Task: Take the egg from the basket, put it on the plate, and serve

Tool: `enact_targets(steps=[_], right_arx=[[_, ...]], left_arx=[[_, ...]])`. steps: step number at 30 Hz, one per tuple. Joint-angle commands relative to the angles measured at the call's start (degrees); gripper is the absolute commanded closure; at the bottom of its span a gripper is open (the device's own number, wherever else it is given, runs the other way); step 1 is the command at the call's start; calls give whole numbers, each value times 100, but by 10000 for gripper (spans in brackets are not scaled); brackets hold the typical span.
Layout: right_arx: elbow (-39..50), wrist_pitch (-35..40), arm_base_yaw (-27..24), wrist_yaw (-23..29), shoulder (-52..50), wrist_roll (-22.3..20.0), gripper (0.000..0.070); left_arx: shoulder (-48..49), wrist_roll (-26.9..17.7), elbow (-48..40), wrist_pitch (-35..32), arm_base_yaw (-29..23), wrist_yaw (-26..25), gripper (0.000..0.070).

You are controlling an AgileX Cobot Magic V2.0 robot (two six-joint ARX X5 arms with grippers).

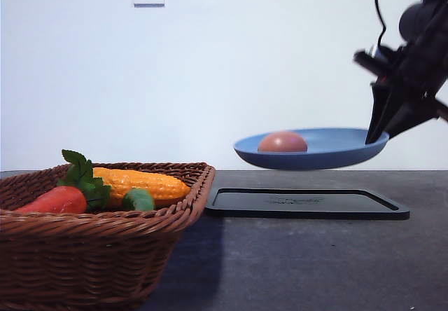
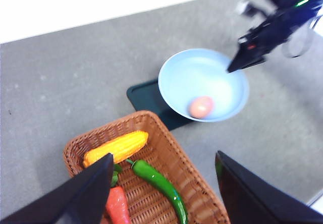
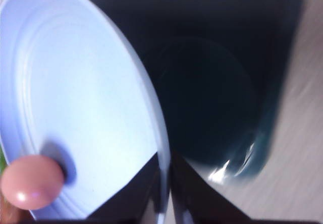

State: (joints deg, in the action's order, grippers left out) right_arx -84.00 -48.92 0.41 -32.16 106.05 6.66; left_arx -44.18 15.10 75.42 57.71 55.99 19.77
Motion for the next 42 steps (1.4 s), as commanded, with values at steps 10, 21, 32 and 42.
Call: enact_targets(steps=[10,21,32,42], right_arx=[[-1130,215,-50,-100,1594,224,700],[-1164,236,-2,-85,1791,220,562],[-1308,-137,-237,-74,1488,117,435],[-1314,-494,-243,579,-285,-27,561]], left_arx=[[-58,103,79,-50,48,46,291],[-143,211,79,-38,48,46,291],[-327,193,79,-53,48,46,293],[-914,-655,79,-585,48,46,454]])
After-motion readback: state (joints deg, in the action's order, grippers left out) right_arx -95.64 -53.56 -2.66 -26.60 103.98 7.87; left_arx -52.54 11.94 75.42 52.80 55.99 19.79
